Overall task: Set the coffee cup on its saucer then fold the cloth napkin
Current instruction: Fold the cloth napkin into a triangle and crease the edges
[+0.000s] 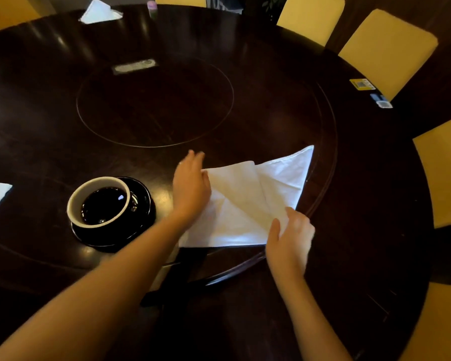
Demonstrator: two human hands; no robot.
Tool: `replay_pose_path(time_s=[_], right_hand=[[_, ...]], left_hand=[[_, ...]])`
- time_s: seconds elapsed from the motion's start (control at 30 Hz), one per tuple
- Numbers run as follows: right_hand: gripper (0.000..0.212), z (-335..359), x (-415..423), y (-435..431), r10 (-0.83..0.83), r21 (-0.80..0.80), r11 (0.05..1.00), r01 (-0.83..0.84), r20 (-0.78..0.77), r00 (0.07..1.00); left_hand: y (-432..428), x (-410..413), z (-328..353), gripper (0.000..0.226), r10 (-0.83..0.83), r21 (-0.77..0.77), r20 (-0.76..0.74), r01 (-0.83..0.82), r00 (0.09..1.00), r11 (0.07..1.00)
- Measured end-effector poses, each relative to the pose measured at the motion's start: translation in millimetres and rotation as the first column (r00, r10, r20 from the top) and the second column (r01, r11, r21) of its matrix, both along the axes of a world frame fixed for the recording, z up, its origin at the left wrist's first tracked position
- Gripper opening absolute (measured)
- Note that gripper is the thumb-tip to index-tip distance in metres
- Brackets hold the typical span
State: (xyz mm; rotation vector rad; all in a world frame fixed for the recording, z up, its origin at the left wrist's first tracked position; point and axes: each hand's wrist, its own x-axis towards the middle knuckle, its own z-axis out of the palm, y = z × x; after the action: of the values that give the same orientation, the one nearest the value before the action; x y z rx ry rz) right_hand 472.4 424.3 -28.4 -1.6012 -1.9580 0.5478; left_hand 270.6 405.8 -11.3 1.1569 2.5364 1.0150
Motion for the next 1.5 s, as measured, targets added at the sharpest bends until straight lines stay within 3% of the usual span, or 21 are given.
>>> replay_pose_path(time_s=[0.07, 0.13, 0.2, 0.3, 0.5, 0.67, 0.9, 1.0, 1.1, 1.17, 1.27, 1.4, 1.5], right_hand=[[0.044, -1, -28, -7, 0.334, -0.037, 0.943, -0.332, 0.079, 0.939], [0.050, -10, -54, -13, 0.603, -0.098, 0.792, -0.603, 0.282, 0.746], [0.053, -25, -63, -13, 0.673, -0.159, 0.710, -0.686, 0.439, 0.595], [0.061, -39, -53, -6, 0.664, -0.188, 0.697, -0.692, 0.535, 0.523], [0.072, -40, -16, 25, 0.619, -0.174, 0.758, -0.629, 0.495, 0.609], [0.073, -40, 14, 60, 0.519, -0.173, 0.831, -0.528, 0.581, 0.627], [0.061, -30, 35, 117, 0.301, -0.246, 0.950, -0.193, 0.555, 0.776], [0.060, -15, 19, 129, 0.126, -0.129, 0.988, -0.080, 0.402, 0.907], [0.064, -4, -3, 143, -0.008, -0.271, 0.962, 0.029, 0.080, 0.997], [0.062, 1, -16, 156, -0.160, -0.433, 0.893, 0.123, -0.051, 0.986], [0.044, 4, -26, 166, -0.361, -0.606, 0.781, 0.149, -0.244, 0.900], [0.010, 8, -19, 173, -0.349, -0.480, 0.855, 0.198, -0.248, 0.904], [0.026, 4, -4, 180, -0.335, -0.412, 0.882, 0.229, -0.206, 0.919]], left_hand=[[-17, 20, -22, 0.047, -0.157, -0.131, -0.119, 0.141, 0.980, 0.981], [-33, 26, -45, 0.061, -0.211, -0.325, -0.143, 0.156, 0.967, 0.933], [-41, 23, -62, 0.070, -0.234, -0.448, -0.203, 0.123, 0.951, 0.886], [-45, 20, -68, 0.067, -0.243, -0.469, -0.252, 0.102, 0.937, 0.877], [-45, 18, -67, 0.064, -0.204, -0.438, -0.260, 0.073, 0.944, 0.896], [-47, 18, -65, 0.063, -0.208, -0.434, -0.248, 0.083, 0.946, 0.897], [-47, 18, -65, 0.065, -0.201, -0.434, -0.247, 0.077, 0.948, 0.898], [-45, 19, -62, 0.063, -0.195, -0.460, -0.237, 0.067, 0.952, 0.885], [-41, 20, -56, 0.061, -0.202, -0.473, -0.278, 0.049, 0.939, 0.880], [-33, 23, -53, 0.066, -0.264, -0.434, -0.323, 0.105, 0.909, 0.895], [-24, 31, -53, 0.070, -0.429, -0.406, -0.271, 0.302, 0.862, 0.863], [-25, 37, -62, 0.074, -0.471, -0.446, -0.257, 0.329, 0.844, 0.832], [-26, 36, -64, 0.072, -0.459, -0.459, -0.253, 0.312, 0.851, 0.832]])
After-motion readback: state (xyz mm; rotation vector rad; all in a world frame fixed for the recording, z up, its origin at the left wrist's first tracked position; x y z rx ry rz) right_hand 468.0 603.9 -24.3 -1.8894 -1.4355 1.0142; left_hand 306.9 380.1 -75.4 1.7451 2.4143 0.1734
